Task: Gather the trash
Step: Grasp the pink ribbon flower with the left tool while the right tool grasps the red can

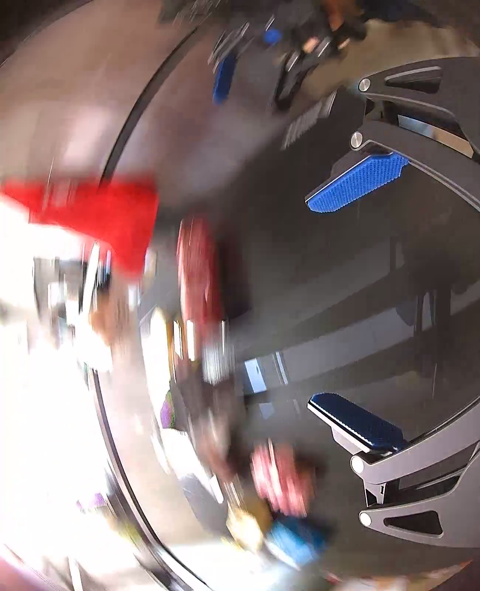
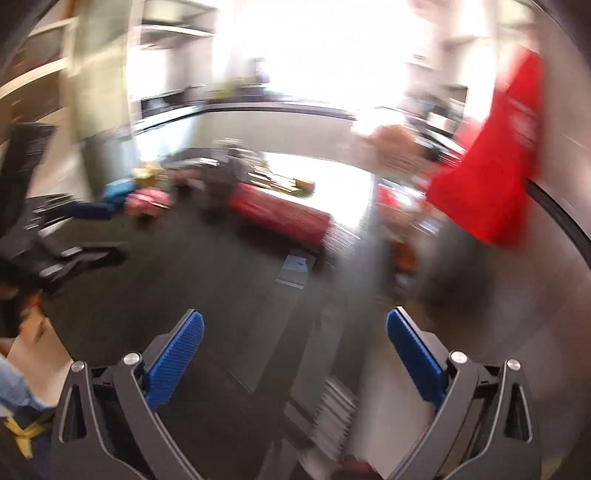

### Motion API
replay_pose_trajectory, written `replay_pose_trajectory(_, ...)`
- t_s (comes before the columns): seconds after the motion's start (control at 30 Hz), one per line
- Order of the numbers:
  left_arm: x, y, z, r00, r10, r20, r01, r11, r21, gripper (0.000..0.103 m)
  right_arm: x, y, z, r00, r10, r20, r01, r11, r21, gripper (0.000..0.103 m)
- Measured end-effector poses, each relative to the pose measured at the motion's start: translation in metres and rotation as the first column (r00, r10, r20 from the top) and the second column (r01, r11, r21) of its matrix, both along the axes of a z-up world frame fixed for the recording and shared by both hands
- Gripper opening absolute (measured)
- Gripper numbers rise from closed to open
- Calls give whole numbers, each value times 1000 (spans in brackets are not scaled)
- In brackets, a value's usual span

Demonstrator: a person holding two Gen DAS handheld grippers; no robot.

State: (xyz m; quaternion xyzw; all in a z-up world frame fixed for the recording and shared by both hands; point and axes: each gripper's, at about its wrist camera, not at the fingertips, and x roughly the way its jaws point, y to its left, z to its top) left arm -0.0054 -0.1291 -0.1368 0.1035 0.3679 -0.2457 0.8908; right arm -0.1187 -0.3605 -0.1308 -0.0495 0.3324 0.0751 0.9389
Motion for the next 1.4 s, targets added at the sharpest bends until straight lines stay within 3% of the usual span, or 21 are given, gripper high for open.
replay_pose_trajectory(0.07, 45, 43, -2, 987, 162, 6, -162, 986, 37, 95, 36, 40, 6, 997, 71, 2, -71, 997, 21, 100)
replay_pose_trajectory(0.17, 102, 73, -14, 968, 248, -45, -244, 967, 66, 95, 82, 78, 7, 995, 101, -13, -100, 994, 34, 100)
replay_pose_trajectory(0.37, 163, 73, -53, 956, 275, -102, -258, 954, 155, 95, 124, 110, 13, 995, 90, -40, -88, 995, 41, 100)
replay_pose_trajectory(0.47, 180, 72, -76, 951, 272, -145, -247, 953, 174, 96, 127, 107, 13, 996, 73, -42, -71, 997, 40, 100)
replay_pose_trajectory(0.53, 185, 74, -79, 947, 280, -155, -260, 956, 138, 92, 130, 102, 9, 997, 58, -44, -57, 998, 39, 100)
replay_pose_trajectory(0.57, 187, 77, -78, 944, 296, -149, -278, 952, 126, 82, 132, 98, 8, 998, 51, -45, -49, 998, 39, 100)
replay_pose_trajectory(0.6, 189, 78, -77, 943, 304, -137, -289, 950, 123, 64, 133, 93, 7, 998, 37, -49, -35, 999, 41, 100)
replay_pose_trajectory(0.63, 191, 79, -75, 941, 312, -135, -297, 948, 118, 58, 132, 87, 5, 998, 28, -52, -25, 999, 44, 100)
replay_pose_trajectory(0.67, 193, 80, -74, 941, 311, -135, -297, 948, 115, 39, 132, 80, 3, 998, 14, -60, -11, 999, 47, 100)
replay_pose_trajectory(0.8, 194, 79, -74, 952, 277, -128, -266, 959, 98, 21, 138, 55, -7, 995, -27, -94, 29, 999, 15, 100)
replay_pose_trajectory(0.9, 192, 80, -75, 959, 254, -122, -248, 967, 60, 19, 144, 35, -9, 996, 1, -90, -9, 996, -89, 100)
replay_pose_trajectory(0.97, 189, 84, -74, 961, 248, -124, -245, 969, 37, 19, 152, 24, -10, 993, 60, -97, -77, 980, -182, 100)
replay_pose_trajectory(1.07, 184, 92, -68, 964, 230, -136, -237, 971, -31, 19, 172, 19, -12, 972, 179, -152, -218, 926, -308, 100)
replay_pose_trajectory(1.13, 177, 97, -61, 966, 227, -125, -237, 969, -67, 19, 193, 22, -19, 938, 254, -238, -327, 876, -354, 100)
replay_pose_trajectory(1.23, 162, 106, -44, 969, 228, -100, -240, 962, -128, 19, 220, 33, -39, 863, 327, -385, -471, 797, -378, 100)
replay_pose_trajectory(1.3, 150, 112, -32, 971, 226, -84, -237, 959, -156, 19, 233, 38, -53, 828, 350, -438, -525, 759, -386, 100)
replay_pose_trajectory(1.37, 139, 115, -23, 973, 222, -68, -230, 958, -169, 19, 244, 39, -60, 807, 365, -464, -551, 749, -368, 98)
replay_pose_trajectory(1.4, 136, 115, -20, 974, 219, -64, -226, 959, -171, 19, 247, 39, -63, 800, 369, -473, -558, 748, -361, 90)
